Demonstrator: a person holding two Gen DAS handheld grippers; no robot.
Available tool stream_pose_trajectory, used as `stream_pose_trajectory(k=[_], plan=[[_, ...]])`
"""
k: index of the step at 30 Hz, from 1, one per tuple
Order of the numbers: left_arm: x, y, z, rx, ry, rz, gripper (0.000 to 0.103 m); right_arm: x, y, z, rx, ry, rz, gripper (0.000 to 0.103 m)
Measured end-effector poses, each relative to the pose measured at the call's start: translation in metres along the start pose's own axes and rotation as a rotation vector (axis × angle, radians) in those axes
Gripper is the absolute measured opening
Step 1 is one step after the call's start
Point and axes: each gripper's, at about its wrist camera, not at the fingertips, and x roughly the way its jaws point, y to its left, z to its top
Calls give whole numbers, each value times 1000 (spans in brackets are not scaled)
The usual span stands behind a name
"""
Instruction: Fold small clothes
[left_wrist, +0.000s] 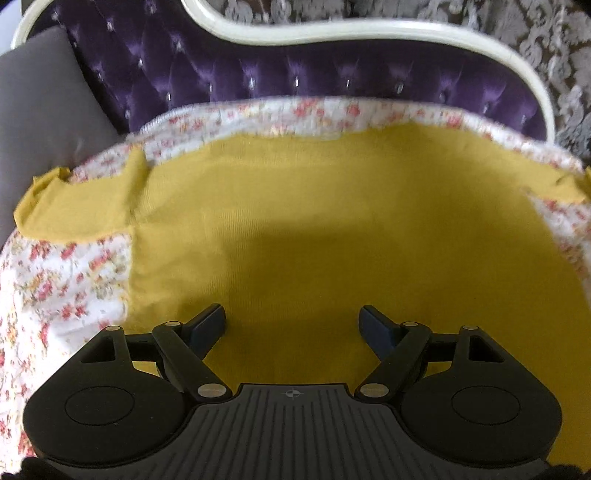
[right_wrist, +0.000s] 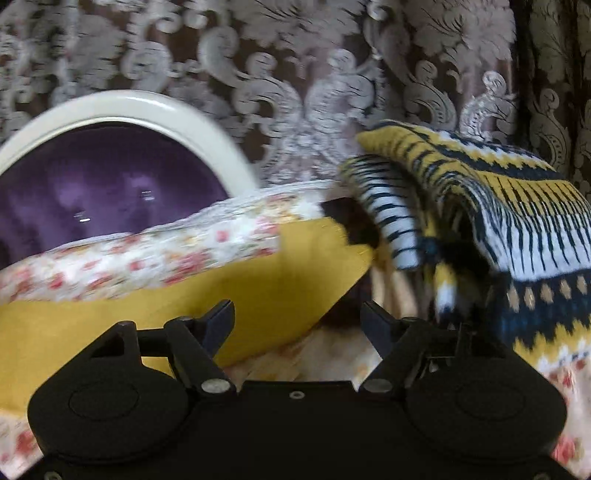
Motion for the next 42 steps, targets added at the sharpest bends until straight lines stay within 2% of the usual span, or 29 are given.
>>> stream_pose_trajectory(k=[2,5,6,7,8,12,17,19,22,26,30,33,35,39,42], plan=[[2,3,-4,-18,-8,-12,81,18,-3,3,16,5,-16,75],[4,6,-6,-33,-8,-28,82,31,-10,7,43,12,5,57],[5,7,-5,-35,-8,-33,83,34,-11,8,57,19,15,41],[7,7,-4,-36,-4,-37,83,36,-14,8,80,32,31,20],[8,8,-4,-37,0,-41,84,39,-15,9,97,41,38,14],[12,11,-2,-51,20,-54,88,32,-9,14,94,20,47,13],[14,14,-1,-35,7,-77,88,-12,33,39,29,-52,165,13],[12,15,-1,-30,-2,-86,79,-36,60,49,-12,-88,238,13],[5,19,-1,-24,-23,-93,72,-77,115,63,-75,-134,388,13],[-7,30,-3,-37,-57,-104,72,-130,203,62,-157,-137,641,13],[-17,46,-4,-54,-87,-97,72,-165,295,33,-242,-82,871,13],[-20,61,-4,-77,-97,-87,72,-174,354,-6,-319,-22,967,13],[-20,70,-4,-90,-96,-72,72,-172,390,-40,-363,47,1018,16],[-18,86,-4,-110,-87,-62,72,-165,427,-96,-451,140,1066,46],[-15,95,0,-117,-88,-71,72,-164,416,-109,-436,164,1072,47]])
